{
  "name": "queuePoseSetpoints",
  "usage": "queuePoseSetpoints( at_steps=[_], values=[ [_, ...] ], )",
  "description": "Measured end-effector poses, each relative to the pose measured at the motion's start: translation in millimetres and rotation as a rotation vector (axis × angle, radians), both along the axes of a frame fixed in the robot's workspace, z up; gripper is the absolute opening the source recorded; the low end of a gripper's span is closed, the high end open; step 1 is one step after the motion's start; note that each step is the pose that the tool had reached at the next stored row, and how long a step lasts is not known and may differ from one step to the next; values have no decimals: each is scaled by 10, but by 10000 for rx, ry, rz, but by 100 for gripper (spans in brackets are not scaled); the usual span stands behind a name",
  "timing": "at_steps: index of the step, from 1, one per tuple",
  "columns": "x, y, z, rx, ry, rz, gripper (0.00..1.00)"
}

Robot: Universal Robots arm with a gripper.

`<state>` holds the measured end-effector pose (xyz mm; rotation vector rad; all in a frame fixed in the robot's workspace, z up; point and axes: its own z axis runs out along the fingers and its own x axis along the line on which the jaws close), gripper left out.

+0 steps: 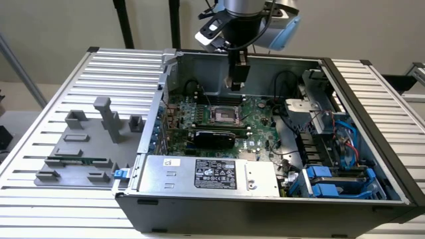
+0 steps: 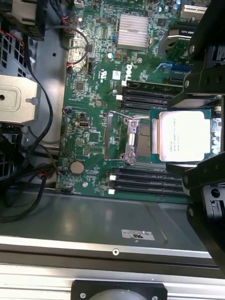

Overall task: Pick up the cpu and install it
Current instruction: 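Place the cpu into insertion slot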

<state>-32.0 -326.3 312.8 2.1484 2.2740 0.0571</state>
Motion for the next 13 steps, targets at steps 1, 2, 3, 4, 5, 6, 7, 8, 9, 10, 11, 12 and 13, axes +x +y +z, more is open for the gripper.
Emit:
queuePoseSetpoints(
  at_steps=[1,2,3,4,5,6,7,8,9,10,11,12,13],
  values=[
    [-9,0,-18,2,0,-53,55],
    [-17,0,-33,2,0,-108,55],
    [-24,-1,-48,0,0,-161,55],
    [-29,-2,-63,-1,1,-208,55],
    [-35,-4,-78,0,0,-254,55],
    [-38,-9,-93,0,0,-295,55],
    [-41,-14,-109,1,0,-335,55],
    [-47,-20,-128,1,0,-377,55],
    [-52,-26,-147,1,0,-409,55],
    [-57,-32,-164,0,0,-431,55],
    [-62,-37,-183,1,0,-452,55],
    [-68,-42,-202,1,0,-472,55],
    [-74,-45,-220,1,0,-492,55]
  ],
)
